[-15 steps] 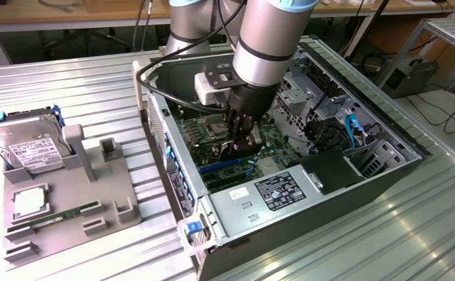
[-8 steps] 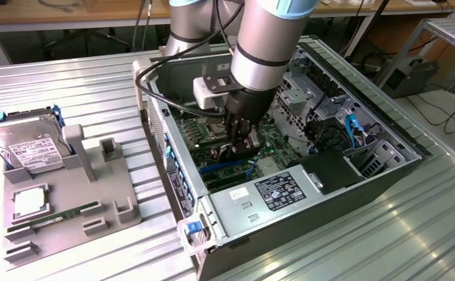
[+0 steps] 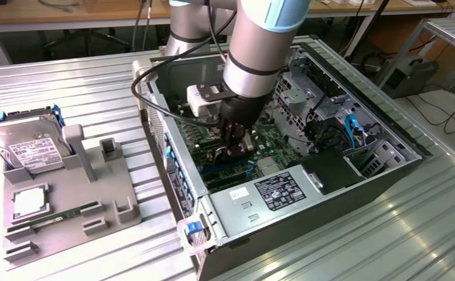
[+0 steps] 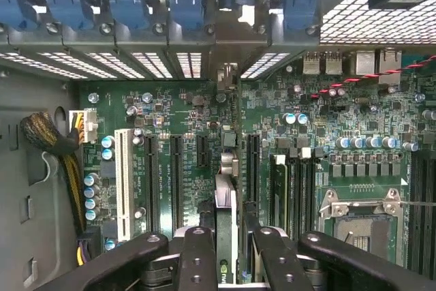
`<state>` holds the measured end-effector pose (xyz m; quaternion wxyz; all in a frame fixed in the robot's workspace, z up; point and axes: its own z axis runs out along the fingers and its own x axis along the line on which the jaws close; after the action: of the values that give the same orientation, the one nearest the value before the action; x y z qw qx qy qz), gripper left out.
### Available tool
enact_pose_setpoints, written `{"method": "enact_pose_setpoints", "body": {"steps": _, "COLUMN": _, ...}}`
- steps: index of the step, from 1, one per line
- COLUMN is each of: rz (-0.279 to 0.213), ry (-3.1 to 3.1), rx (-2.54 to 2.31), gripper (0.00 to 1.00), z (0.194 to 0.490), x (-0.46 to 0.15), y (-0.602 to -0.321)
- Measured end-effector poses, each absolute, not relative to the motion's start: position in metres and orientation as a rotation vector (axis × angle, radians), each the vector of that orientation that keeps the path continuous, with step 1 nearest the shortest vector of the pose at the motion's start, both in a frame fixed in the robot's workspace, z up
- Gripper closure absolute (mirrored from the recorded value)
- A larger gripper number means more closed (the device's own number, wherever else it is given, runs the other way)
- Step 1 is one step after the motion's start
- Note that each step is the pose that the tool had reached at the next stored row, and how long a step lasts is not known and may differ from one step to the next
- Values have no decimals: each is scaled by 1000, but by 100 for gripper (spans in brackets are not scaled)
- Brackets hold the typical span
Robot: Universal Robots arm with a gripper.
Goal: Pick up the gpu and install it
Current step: 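Press down on the gpu until it lock into place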
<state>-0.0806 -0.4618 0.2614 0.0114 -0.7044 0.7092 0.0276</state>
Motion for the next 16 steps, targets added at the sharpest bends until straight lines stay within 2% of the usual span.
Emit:
{"method": "enact_pose_setpoints", "body": {"steps": 5, "rz": 87, "ry": 2212, "rx": -2196, "gripper": 73, "z": 254, "x": -83, "y": -462}}
{"method": "enact_pose_setpoints", "body": {"steps": 7, "rz": 87, "ry": 2212, "rx": -2197, "gripper": 60, "z": 261, "x": -83, "y": -462}}
{"method": "enact_pose_setpoints", "body": {"steps": 11, "rz": 87, "ry": 2212, "rx": -2197, "gripper": 60, "z": 280, "x": -83, "y": -462}}
{"method": "enact_pose_setpoints", "body": {"steps": 16, "rz": 84, "ry": 2213, "rx": -2198, "gripper": 61, "z": 284, "x": -83, "y": -457}}
